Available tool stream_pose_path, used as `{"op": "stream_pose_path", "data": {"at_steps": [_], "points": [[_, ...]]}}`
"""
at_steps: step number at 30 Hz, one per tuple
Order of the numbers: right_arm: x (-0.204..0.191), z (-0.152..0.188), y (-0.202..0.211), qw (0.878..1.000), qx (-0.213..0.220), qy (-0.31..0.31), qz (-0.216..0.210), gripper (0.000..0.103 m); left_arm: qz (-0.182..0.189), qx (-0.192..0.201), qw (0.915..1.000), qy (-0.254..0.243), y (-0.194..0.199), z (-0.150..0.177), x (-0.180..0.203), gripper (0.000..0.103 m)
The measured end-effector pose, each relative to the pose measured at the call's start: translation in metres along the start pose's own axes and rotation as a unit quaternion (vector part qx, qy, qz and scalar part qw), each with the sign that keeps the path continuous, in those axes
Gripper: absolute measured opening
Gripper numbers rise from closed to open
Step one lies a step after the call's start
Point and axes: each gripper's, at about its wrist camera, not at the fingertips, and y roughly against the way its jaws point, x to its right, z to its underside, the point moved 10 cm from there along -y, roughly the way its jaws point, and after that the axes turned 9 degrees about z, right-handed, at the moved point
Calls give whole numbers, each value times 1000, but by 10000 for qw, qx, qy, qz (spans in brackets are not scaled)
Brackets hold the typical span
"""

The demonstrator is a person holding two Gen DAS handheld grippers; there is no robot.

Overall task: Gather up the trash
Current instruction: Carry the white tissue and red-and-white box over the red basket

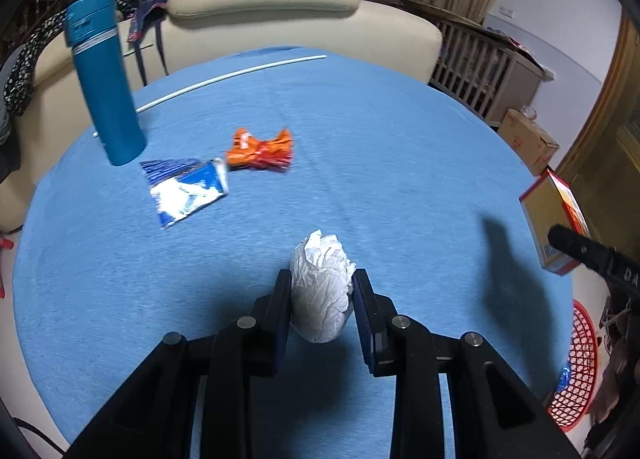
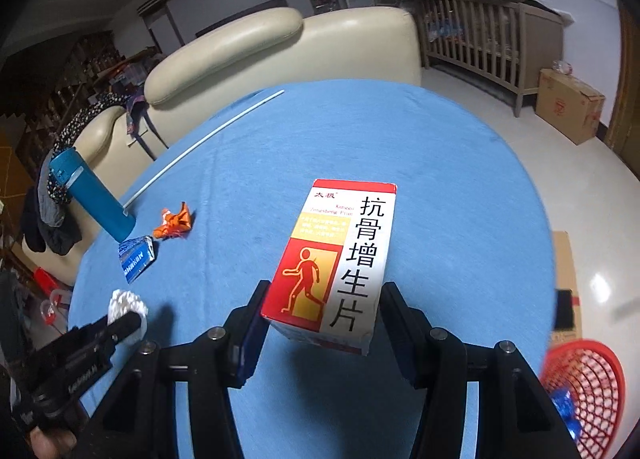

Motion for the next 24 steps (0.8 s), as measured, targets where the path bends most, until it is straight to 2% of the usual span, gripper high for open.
{"op": "stream_pose_path", "data": {"at_steps": [14,24], "points": [[96,37,52,9979,132,-505,388,57,215,-42,9974,-680,2,-3,75,31],[175,61,76,9911,126,-995,876,57,621,-100,9896,-1296,-1,1,150,31]]}}
